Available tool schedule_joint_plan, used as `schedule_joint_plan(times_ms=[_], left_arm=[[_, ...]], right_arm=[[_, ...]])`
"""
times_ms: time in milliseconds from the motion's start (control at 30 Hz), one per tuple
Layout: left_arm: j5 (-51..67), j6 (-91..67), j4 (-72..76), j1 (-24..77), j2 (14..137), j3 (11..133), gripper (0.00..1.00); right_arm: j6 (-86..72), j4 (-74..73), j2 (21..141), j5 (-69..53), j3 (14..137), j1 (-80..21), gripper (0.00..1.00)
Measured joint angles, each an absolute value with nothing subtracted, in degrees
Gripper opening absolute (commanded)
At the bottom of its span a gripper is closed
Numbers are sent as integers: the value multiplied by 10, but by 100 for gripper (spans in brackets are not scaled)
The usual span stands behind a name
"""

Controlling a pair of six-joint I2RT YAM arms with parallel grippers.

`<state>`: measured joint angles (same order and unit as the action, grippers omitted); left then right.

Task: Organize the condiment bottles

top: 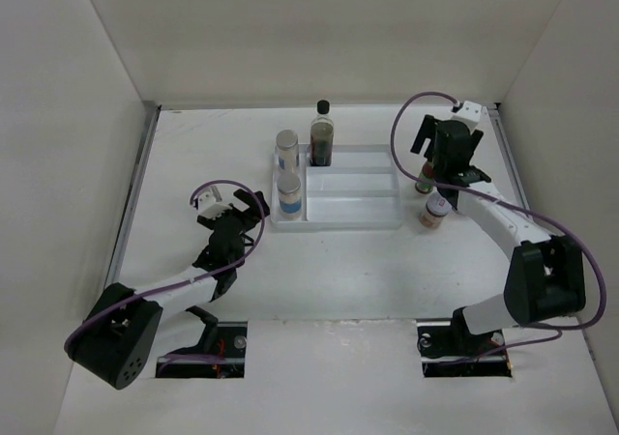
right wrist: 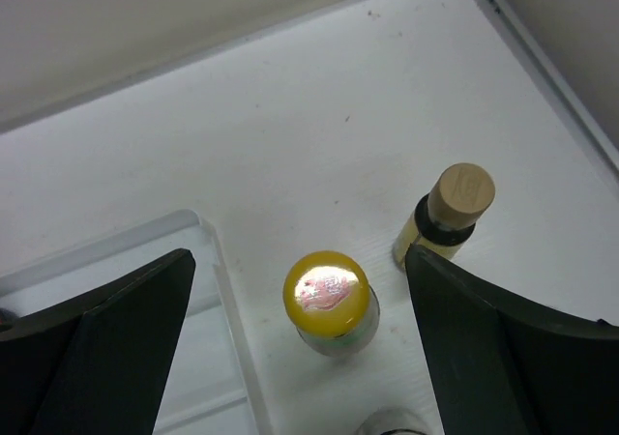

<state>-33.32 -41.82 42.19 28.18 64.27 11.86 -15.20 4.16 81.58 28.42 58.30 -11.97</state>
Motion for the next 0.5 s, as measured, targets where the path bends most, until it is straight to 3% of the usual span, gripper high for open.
schedule_joint_plan(times_ms=[233, 400, 500], left_arm=[[-326, -420, 422, 282, 651, 119, 100], [-322, -421, 422, 282, 653, 120, 100], [-322, -423, 422, 282, 654, 121, 100]], right_arm=[[-154, 37, 860, 269, 590, -114, 72], [-155, 36, 867, 268, 592, -103, 36], [-157, 38, 867, 273, 592, -99, 28]])
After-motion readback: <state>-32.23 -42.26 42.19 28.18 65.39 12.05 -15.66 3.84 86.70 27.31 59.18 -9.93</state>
